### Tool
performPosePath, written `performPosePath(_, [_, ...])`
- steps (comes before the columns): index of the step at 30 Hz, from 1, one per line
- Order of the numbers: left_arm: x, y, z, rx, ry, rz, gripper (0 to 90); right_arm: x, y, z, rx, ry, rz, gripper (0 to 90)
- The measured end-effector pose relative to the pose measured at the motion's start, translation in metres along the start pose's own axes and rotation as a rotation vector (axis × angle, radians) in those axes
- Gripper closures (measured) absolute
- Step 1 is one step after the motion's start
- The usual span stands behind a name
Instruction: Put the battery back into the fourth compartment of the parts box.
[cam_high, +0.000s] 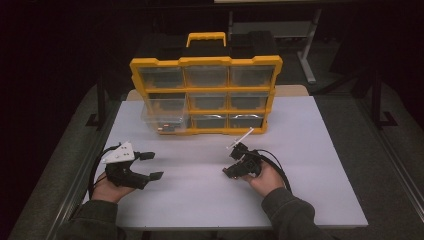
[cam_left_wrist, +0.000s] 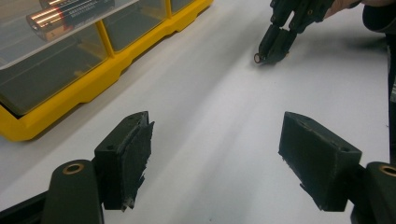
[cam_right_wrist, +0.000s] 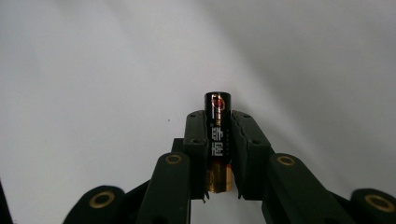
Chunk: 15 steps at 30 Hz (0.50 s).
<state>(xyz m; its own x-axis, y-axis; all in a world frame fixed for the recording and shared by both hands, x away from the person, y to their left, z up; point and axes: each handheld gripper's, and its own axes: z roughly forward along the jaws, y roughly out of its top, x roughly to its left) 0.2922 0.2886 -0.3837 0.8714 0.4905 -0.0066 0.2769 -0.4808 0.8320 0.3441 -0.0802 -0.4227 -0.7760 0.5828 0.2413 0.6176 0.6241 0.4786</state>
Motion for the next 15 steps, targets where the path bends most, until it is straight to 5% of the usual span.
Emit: performPosePath(15, [0.0,0.0,0.001,-0.008,0.001,0.0,24.8,-0.005,0.013,-0.024,-0.049,0.018,-0.017,75.9])
